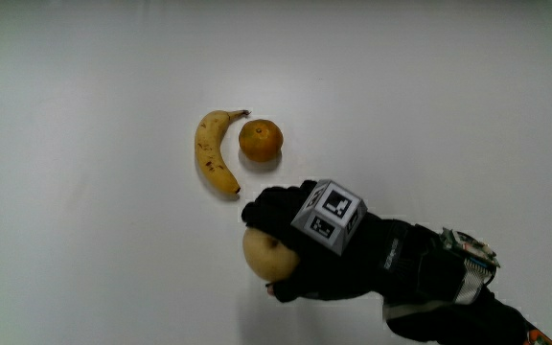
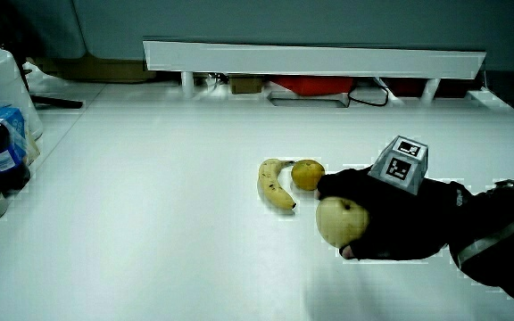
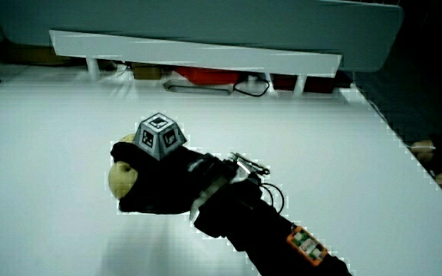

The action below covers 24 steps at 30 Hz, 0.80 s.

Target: Place pear no leg

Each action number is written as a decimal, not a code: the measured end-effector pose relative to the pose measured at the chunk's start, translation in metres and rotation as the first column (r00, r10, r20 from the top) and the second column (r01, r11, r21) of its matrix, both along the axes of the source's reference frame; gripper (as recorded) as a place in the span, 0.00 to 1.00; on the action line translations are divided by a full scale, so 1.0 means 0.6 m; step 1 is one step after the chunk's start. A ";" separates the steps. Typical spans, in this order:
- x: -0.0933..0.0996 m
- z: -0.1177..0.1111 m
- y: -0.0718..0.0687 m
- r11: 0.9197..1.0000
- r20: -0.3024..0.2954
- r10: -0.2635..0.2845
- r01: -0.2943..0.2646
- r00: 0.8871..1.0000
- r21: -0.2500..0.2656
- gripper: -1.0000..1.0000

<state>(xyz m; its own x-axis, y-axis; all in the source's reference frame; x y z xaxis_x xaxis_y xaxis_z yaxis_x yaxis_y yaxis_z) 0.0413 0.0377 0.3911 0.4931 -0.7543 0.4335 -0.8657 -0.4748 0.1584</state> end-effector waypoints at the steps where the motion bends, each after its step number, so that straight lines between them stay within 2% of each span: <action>1: -0.002 0.003 0.004 1.000 -0.009 -0.010 0.010 1.000 -0.005 0.50; 8: -0.017 0.021 0.035 0.996 -0.068 -0.084 0.081 0.994 -0.044 0.50; 12: -0.026 0.028 0.046 0.994 -0.084 -0.108 0.105 0.991 -0.039 0.50; 14: -0.028 0.038 0.050 0.993 -0.098 -0.110 0.105 0.989 -0.058 0.50; 24: -0.034 0.057 0.061 0.992 -0.116 -0.117 0.111 0.986 -0.052 0.50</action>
<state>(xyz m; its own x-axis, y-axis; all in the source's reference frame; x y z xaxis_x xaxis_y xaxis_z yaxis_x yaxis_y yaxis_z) 0.0208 0.0746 0.4250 0.4550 -0.7897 0.4115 -0.8875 -0.3642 0.2825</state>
